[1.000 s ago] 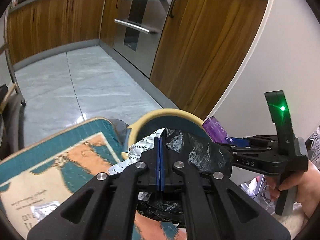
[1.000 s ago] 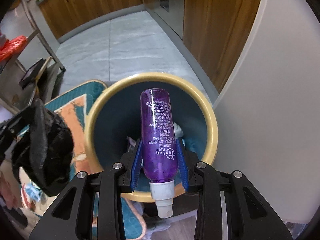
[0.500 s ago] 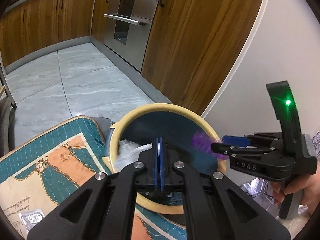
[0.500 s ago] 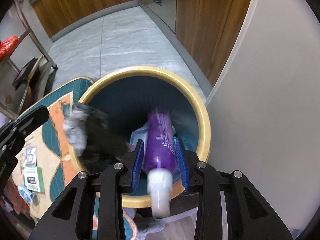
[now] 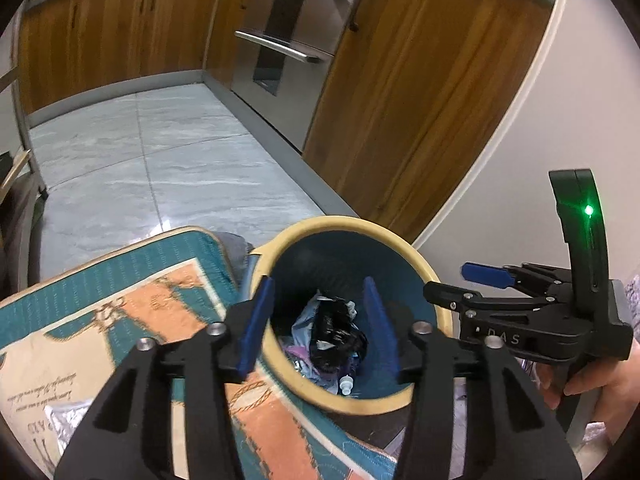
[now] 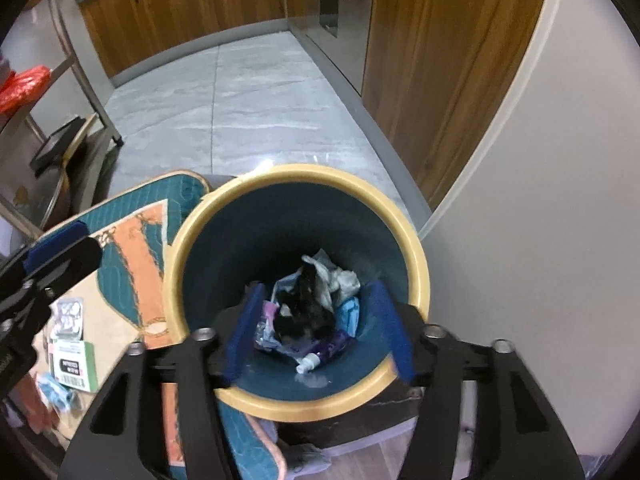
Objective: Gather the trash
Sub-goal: 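Move both open tools back over the cushion of trash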
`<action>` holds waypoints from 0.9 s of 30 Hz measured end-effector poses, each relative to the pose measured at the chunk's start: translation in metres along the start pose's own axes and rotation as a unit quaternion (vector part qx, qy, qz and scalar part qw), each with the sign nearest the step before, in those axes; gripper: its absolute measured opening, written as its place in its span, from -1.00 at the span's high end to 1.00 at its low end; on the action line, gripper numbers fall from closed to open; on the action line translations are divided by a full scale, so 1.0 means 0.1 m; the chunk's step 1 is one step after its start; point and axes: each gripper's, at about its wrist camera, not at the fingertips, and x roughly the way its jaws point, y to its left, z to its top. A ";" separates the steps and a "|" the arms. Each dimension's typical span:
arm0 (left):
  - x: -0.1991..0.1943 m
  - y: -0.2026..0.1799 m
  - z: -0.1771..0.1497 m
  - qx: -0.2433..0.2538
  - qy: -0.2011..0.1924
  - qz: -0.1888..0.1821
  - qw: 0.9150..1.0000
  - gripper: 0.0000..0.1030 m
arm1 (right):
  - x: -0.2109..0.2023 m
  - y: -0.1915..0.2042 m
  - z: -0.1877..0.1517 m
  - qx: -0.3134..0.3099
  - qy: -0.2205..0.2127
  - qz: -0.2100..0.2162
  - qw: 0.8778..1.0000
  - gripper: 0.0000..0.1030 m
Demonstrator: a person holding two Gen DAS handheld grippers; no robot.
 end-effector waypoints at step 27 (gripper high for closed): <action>-1.63 0.92 -0.34 -0.024 -0.062 0.187 0.980 -0.86 | -0.76 0.91 -0.14 -0.052 -0.064 0.017 0.996 -0.87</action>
